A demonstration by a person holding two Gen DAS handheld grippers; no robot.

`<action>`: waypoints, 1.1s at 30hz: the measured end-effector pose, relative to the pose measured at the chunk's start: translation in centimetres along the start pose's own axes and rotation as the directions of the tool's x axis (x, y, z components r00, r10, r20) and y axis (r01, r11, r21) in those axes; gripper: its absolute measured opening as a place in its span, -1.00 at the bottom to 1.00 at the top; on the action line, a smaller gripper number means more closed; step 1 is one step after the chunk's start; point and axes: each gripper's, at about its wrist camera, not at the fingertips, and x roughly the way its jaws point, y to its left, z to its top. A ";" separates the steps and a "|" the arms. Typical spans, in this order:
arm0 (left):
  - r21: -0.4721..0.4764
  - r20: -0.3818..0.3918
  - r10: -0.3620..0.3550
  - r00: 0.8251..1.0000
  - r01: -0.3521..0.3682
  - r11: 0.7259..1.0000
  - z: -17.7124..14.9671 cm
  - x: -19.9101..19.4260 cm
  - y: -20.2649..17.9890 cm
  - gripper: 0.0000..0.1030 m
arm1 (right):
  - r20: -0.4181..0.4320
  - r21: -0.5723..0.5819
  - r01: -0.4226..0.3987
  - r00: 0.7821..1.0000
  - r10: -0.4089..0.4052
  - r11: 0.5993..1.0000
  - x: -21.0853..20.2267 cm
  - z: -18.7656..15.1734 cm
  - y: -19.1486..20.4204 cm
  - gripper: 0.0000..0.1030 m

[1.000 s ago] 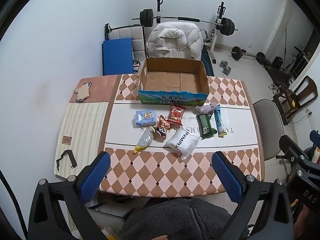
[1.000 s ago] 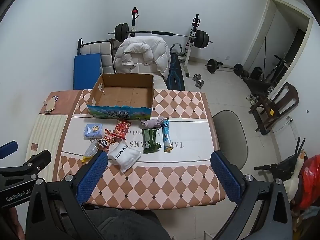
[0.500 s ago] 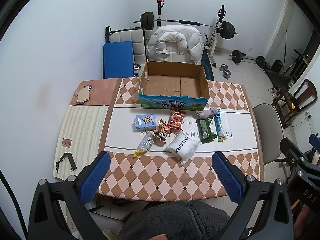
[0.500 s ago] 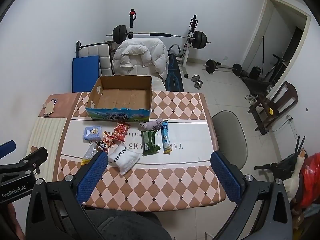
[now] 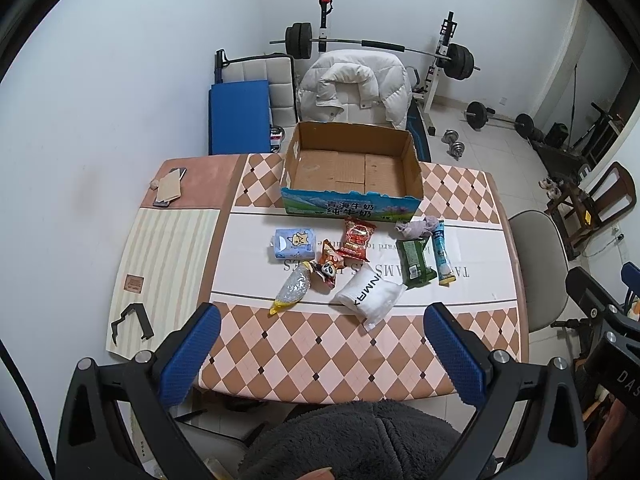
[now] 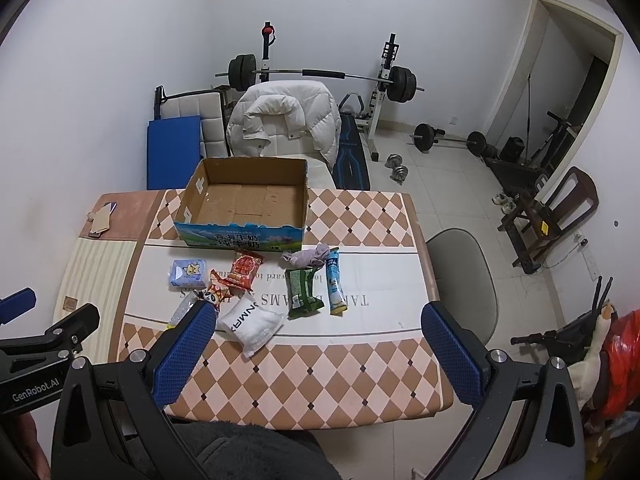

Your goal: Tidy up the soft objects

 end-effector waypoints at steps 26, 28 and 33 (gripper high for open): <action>0.011 0.029 0.006 1.000 -0.006 1.000 -0.2 -0.8 0.0 1.00 | 0.005 -0.014 -0.012 1.000 0.012 1.000 0.1 -0.2 0.5 1.00; 0.008 0.029 0.004 1.000 -0.005 1.000 -0.2 -0.8 -0.1 1.00 | 0.003 -0.015 -0.013 1.000 0.013 1.000 0.0 -0.1 0.4 1.00; 0.008 0.030 0.004 1.000 -0.004 1.000 -0.2 -0.8 -0.3 1.00 | 0.003 -0.016 -0.013 1.000 0.013 1.000 0.1 -0.2 0.4 1.00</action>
